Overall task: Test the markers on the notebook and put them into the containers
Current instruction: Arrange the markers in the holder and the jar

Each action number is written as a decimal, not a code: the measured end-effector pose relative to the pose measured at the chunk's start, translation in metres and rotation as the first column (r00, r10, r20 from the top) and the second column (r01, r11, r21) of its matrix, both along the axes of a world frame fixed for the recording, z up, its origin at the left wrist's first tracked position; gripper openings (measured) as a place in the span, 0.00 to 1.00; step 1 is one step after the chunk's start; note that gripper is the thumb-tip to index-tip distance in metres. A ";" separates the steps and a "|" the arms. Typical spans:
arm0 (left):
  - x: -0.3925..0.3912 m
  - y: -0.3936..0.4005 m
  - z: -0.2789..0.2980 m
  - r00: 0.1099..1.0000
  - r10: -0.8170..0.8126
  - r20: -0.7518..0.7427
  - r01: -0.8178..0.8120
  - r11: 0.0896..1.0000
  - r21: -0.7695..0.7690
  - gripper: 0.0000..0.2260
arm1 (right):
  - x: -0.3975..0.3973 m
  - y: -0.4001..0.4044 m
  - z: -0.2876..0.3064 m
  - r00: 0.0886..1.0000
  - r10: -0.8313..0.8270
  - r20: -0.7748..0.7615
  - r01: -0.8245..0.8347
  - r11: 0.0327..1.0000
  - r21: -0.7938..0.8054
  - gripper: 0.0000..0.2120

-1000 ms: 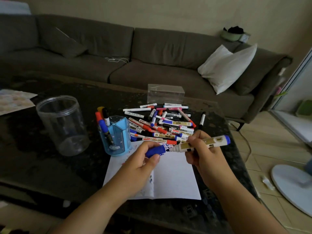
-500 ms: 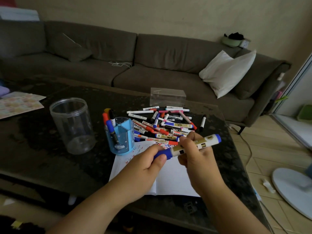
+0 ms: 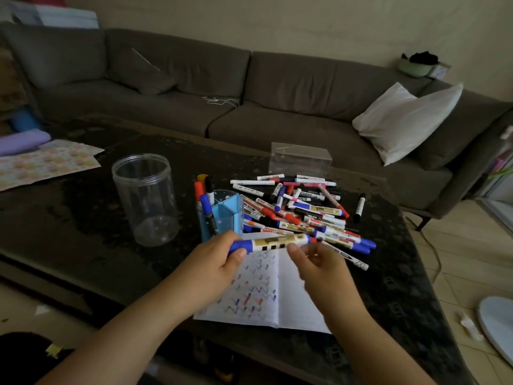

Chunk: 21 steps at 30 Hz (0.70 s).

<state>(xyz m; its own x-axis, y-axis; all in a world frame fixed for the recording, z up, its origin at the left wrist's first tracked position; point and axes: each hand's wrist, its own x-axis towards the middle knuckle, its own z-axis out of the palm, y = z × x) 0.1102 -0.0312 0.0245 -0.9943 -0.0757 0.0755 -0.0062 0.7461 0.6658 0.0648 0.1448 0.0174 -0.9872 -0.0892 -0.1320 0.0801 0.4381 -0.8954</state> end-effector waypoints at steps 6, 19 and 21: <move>-0.002 -0.019 -0.004 1.000 0.012 -0.020 -0.015 0.987 -0.162 0.08 | -0.019 -0.032 0.001 0.678 0.607 -0.414 -0.282 0.735 0.617 0.19; -0.020 -0.070 -0.023 0.976 0.155 -0.152 -0.177 0.974 -0.144 0.21 | -0.063 -0.086 0.036 0.839 0.360 -0.408 -0.301 0.932 0.203 0.06; -0.023 -0.068 -0.027 0.980 0.149 -0.133 -0.168 0.975 -0.143 0.22 | -0.065 -0.097 0.029 0.846 0.376 -0.378 -0.316 0.925 0.213 0.06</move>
